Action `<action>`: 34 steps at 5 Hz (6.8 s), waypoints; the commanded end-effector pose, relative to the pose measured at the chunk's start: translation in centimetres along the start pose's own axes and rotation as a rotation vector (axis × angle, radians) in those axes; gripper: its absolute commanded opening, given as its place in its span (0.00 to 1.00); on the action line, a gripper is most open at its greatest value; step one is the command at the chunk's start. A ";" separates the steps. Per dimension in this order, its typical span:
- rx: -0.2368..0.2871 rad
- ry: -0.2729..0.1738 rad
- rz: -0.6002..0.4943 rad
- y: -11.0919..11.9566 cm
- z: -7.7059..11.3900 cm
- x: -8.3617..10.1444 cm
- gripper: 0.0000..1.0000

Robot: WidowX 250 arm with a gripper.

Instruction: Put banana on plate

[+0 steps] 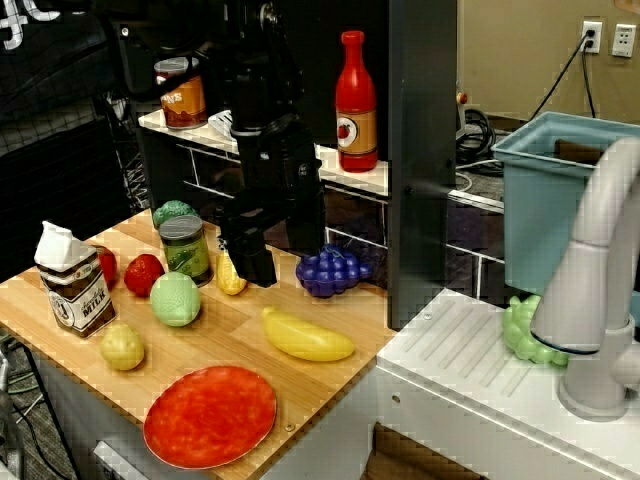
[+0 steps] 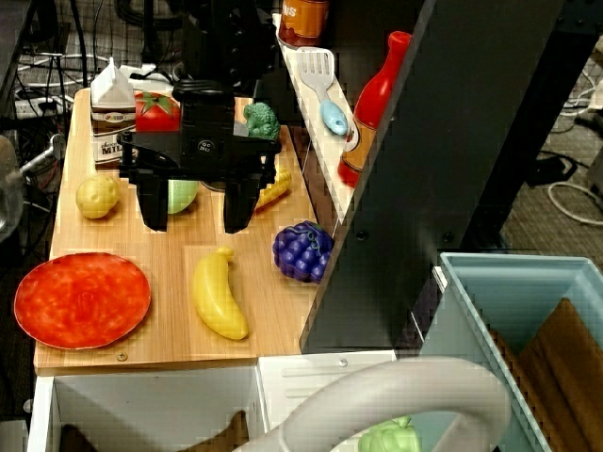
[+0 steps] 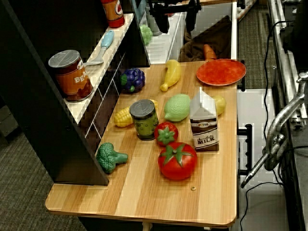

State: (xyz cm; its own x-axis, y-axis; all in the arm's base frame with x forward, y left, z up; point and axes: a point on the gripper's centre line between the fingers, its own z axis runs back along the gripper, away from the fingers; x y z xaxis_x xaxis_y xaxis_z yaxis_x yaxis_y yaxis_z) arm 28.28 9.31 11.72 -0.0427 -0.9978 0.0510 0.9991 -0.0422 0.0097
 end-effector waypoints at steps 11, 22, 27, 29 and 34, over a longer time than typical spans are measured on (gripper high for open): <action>0.104 0.017 0.030 1.7 -4.3 -2.7 1.00; 0.135 0.039 0.111 1.9 -8.4 -3.9 0.00; 0.091 -0.006 0.157 2.2 -4.4 -5.0 0.00; 0.040 -0.022 0.100 -1.5 -2.3 -6.1 0.00; -0.078 -0.055 -0.060 -12.2 -5.4 -4.6 0.00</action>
State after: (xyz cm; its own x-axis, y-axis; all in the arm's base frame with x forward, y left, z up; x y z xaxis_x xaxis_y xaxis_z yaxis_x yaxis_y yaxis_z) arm 15.87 13.59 5.02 -0.0869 -0.9858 0.1435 0.9902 -0.1013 -0.0963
